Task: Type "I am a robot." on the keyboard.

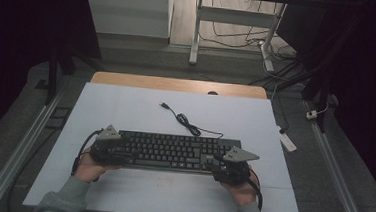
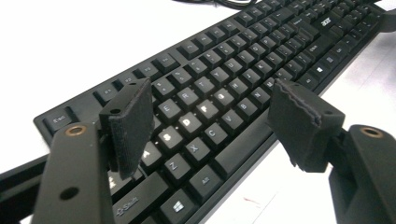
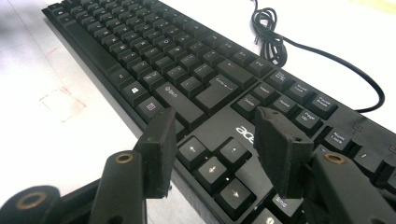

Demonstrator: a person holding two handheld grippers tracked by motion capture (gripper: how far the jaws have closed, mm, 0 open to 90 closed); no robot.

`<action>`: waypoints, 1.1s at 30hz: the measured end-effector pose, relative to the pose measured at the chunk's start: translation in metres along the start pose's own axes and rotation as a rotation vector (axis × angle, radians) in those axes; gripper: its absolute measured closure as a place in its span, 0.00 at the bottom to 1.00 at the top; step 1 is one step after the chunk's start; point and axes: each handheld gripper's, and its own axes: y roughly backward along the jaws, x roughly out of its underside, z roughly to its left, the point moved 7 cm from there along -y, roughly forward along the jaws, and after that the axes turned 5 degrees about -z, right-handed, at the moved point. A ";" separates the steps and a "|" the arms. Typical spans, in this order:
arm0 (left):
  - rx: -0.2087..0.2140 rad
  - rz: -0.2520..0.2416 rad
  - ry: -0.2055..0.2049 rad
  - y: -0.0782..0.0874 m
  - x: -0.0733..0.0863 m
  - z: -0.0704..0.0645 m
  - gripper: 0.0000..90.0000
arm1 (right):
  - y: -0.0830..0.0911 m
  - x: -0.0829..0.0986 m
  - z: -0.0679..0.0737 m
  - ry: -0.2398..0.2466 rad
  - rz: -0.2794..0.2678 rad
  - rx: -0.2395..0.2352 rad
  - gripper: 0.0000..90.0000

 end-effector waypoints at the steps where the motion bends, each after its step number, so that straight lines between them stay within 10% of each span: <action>1: -0.002 0.000 0.002 0.000 0.000 0.001 0.34 | 0.001 0.000 0.000 0.001 0.003 0.000 0.55; 21: -0.022 0.022 -0.007 -0.003 0.001 0.008 0.40 | 0.004 0.004 -0.008 -0.015 -0.006 -0.009 0.55; 33: 0.001 0.077 -0.056 -0.014 -0.008 0.004 0.62 | 0.005 0.004 -0.010 -0.016 -0.005 -0.002 0.55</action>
